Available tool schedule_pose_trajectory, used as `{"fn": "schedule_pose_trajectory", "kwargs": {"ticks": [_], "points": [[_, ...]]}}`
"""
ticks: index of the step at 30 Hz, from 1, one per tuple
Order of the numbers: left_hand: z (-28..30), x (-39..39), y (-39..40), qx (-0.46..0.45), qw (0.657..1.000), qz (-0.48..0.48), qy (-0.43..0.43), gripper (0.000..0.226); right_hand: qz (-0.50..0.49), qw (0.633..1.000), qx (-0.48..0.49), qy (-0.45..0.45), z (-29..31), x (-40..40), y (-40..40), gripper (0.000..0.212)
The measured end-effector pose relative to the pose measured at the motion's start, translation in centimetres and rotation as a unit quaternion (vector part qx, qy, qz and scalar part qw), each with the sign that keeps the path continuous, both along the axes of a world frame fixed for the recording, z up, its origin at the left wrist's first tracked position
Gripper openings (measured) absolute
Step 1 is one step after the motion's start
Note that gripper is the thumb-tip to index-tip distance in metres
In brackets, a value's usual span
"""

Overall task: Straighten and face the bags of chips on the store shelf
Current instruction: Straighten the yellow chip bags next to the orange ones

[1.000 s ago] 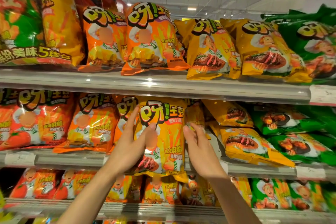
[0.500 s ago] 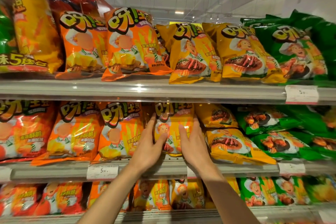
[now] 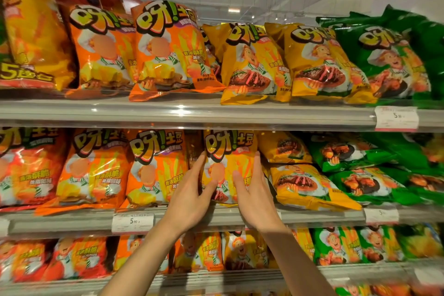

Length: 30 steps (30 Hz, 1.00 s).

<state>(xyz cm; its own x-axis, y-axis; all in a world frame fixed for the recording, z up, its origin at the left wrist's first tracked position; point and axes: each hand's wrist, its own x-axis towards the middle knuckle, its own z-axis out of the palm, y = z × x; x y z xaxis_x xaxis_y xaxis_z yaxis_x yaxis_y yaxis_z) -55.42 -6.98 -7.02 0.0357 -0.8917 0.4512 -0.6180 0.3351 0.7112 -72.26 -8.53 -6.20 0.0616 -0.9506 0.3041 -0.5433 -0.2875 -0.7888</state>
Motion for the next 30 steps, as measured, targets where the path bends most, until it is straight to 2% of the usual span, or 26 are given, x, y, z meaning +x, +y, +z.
{"fn": "schedule_pose_trajectory", "kwargs": {"ticks": [3,6,8,11,13,15,27,30], "points": [[-0.1,1.0,1.0,0.002,1.0,0.001,0.027,0.068,0.003,1.0,0.016,0.011,-0.2,-0.2,1.0,0.084],[-0.4,2.0,2.4,-0.003,0.999,0.014,0.044,0.055,0.005,1.0,-0.016,0.025,-1.1,-0.5,2.2,0.083],[-0.6,2.3,3.8,-0.005,0.998,0.02,0.062,0.044,0.003,0.999,-0.037,0.018,-2.0,-0.8,3.3,0.076],[-1.4,2.5,5.7,0.011,0.995,0.021,0.097,0.04,-0.011,0.999,-0.03,0.0,-2.5,-1.2,5.0,0.054],[-2.0,2.4,6.5,0.029,0.992,0.016,0.123,0.036,0.006,0.999,-0.031,0.024,-2.8,-1.8,6.1,0.041],[-2.6,1.9,7.0,0.039,0.988,0.012,0.15,0.034,0.026,0.999,-0.015,0.038,-3.3,-2.7,7.2,0.038],[-4.1,-7.2,8.6,0.065,0.978,0.028,0.194,0.026,0.025,0.999,0.019,-0.008,-4.4,-14.6,8.8,0.018],[-3.6,-11.0,8.4,0.045,0.978,0.04,0.199,0.03,0.037,0.999,0.025,-0.011,-4.1,-18.1,8.1,0.023]]}}
